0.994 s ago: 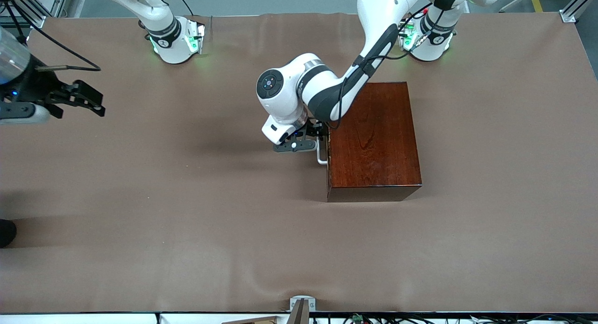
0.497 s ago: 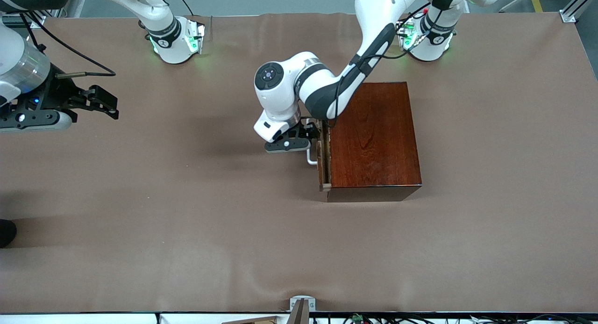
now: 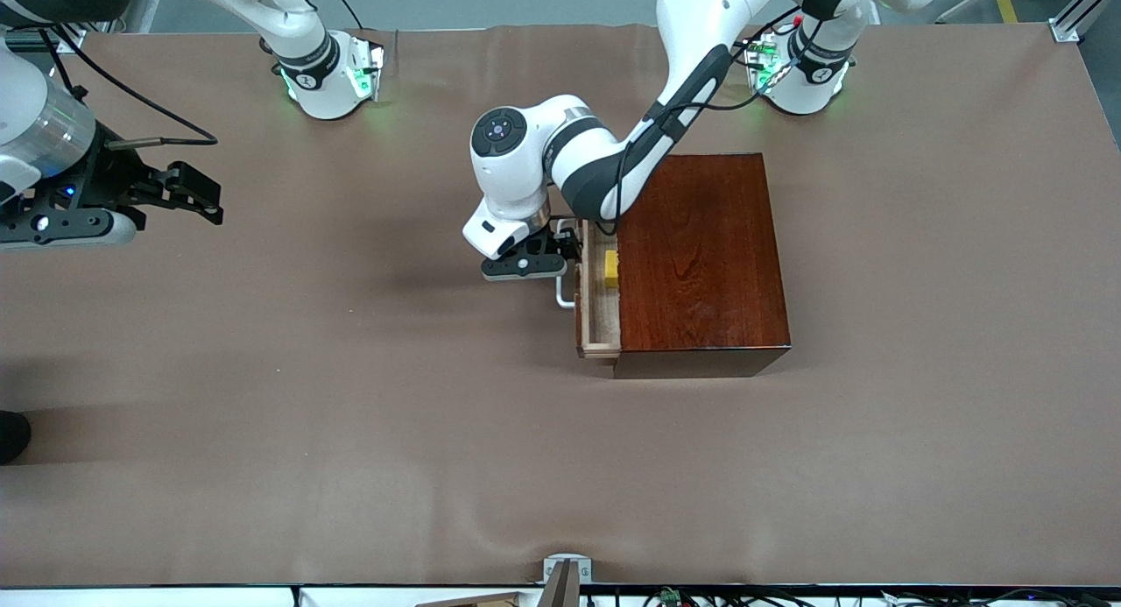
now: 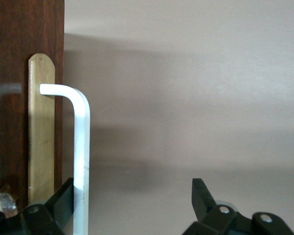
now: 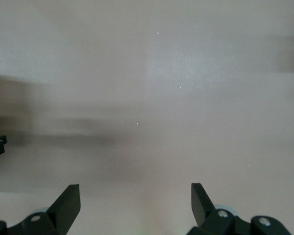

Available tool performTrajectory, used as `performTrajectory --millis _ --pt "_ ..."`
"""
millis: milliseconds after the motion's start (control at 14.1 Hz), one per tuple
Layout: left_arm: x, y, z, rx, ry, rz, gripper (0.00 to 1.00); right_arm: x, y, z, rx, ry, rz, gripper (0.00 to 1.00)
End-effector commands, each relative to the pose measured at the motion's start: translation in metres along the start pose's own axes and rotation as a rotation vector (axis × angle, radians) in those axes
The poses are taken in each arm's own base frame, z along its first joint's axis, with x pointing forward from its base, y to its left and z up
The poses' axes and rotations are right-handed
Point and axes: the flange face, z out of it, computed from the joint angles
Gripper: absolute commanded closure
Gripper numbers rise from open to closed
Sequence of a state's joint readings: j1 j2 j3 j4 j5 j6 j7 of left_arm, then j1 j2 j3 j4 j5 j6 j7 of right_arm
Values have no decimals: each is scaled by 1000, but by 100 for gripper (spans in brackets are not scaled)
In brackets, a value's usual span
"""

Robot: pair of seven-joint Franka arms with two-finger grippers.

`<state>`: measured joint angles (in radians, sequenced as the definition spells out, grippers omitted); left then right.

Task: Open drawer, take yellow block, close drawer

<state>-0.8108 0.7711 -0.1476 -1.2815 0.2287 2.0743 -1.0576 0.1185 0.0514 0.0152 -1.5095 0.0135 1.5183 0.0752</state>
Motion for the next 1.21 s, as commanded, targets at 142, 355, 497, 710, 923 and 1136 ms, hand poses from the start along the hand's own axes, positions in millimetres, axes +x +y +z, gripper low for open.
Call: performTrajectory --millis 142,355,497,710,923,1136 --pt "-14 29 -2 -121 5 -24 0 0 1 -1 0 -5 15 0" --pt "-21 36 -9 -153 2 -12 0 0 3 -1 0 -5 19 0" --pt "-25 41 -14 -187 -7 -17 0 0 2 -1 0 -5 17 0" --pt "-23 46 -20 -252 -14 -42 0 0 3 -1 0 -5 19 0" --pt "-21 49 -24 -292 3 -48 0 0 4 -1 0 -5 20 0" --pt "-19 51 -28 -330 9 -60 0 0 6 -2 0 -5 25 0"
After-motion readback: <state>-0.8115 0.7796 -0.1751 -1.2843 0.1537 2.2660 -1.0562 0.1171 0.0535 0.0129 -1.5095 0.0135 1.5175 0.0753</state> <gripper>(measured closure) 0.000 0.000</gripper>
